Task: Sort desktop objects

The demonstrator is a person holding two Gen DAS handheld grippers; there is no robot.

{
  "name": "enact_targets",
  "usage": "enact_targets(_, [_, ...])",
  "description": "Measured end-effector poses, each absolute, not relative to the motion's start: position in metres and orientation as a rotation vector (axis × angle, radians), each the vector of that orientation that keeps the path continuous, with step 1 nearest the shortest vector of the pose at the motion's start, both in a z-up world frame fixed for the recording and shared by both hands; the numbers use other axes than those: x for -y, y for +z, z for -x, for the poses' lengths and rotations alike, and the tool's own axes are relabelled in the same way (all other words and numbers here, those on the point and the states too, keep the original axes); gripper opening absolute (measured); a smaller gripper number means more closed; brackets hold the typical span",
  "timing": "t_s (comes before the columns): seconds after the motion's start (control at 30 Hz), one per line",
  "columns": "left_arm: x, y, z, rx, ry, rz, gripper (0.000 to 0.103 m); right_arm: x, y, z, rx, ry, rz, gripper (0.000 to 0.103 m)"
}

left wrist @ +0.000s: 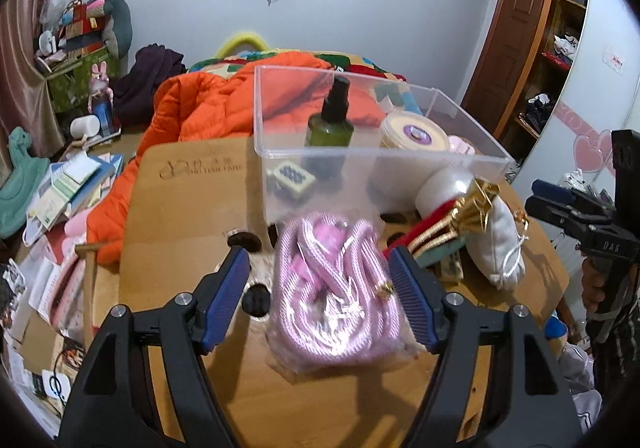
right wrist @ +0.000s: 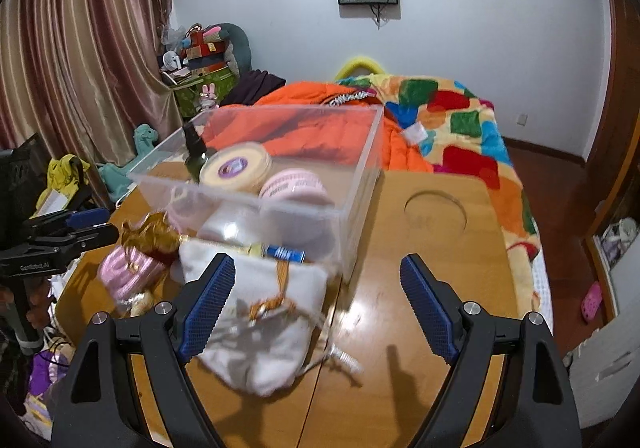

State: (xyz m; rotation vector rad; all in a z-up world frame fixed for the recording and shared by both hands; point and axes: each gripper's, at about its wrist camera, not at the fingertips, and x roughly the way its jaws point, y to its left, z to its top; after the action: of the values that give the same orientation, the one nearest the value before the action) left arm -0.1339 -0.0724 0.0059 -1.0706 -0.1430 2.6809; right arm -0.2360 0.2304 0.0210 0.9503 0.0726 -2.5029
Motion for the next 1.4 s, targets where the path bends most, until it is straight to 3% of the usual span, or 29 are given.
enact_targets(0.27, [0.058, -0.011, 0.131, 0.143, 2.632, 1.12, 0.074, -0.223, -0.005, 0.231, 0.021, -2.422, -1.042, 0.083])
enact_targets(0.93, [0.038, -0.028, 0.146, 0.016, 2.684, 1.157, 0.086, -0.189, -0.023, 0.226, -0.081, -2.403, -1.007, 0.087])
enact_targets(1.1, [0.037, -0.03, 0.145, -0.01, 2.698, 1.155, 0.083, -0.192, -0.023, 0.224, -0.081, -2.41, -0.998, 0.071])
enact_targets(1.4, [0.038, -0.03, 0.139, -0.071, 2.722, 1.14, 0.069, -0.2, -0.016, 0.22, -0.092, -2.39, -0.987, 0.056])
